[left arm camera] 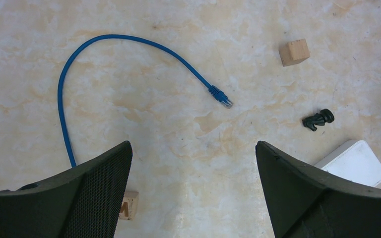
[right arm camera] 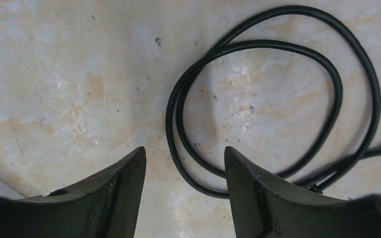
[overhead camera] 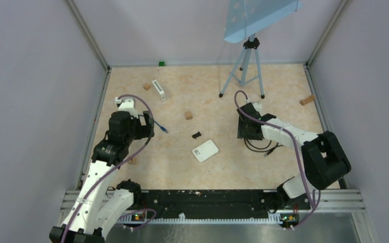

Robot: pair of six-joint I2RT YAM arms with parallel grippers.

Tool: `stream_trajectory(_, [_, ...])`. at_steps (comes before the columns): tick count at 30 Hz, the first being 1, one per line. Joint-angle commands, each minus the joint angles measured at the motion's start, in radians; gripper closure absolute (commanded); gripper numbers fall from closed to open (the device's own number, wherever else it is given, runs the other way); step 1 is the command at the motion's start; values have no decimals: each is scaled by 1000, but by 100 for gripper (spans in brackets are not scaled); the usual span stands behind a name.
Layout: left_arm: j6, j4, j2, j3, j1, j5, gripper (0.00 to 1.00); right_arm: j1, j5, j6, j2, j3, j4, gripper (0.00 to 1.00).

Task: Insert the plug into the switch port
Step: Pick up the connector from the center of the board.

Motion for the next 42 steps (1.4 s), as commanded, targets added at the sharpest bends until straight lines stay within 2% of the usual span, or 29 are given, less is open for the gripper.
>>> stream_trajectory(1, [9,48,-18,-5,0,-6,1,-6,-34,-38,98,54,54,43])
stream_trajectory(6, [9,50,-19,-5,0,-5,1,-7,12,-18,178,54,65,50])
stream_trajectory(9, [9,49,-17,-6,0,-4,1,-6,32,-12,179,33,82,58])
stream_trajectory(14, [10,49,-15,-6,0,-4,1,-9,25,-14,168,3,113,82])
stream_trajectory(16, [10,49,-16,-6,0,-6,1,-13,20,-11,160,-6,121,98])
stream_trajectory(17, [9,49,-17,-6,0,-9,1,-16,23,-8,154,-11,122,100])
stream_trajectory(21, [5,44,-25,-4,-1,-38,1,-17,69,4,78,-20,81,100])
stream_trajectory(24, [-3,39,-42,0,-1,-62,1,-17,92,5,-50,-24,47,100])
stream_trajectory(27, [-5,51,-68,4,0,-30,1,-17,-11,-50,-203,-52,91,100])
stream_trajectory(29, [-13,81,-85,14,0,47,1,-16,-163,-103,-361,-85,140,100])
stream_trajectory(31, [-32,107,-84,32,0,129,1,-15,-224,-111,-426,-89,135,100])
stream_trajectory(36, [-84,192,-41,47,0,389,1,-14,-350,-140,-514,-90,114,100])
stream_trajectory(42, [-155,281,-18,27,0,562,1,-13,-514,-136,-603,-43,118,100])
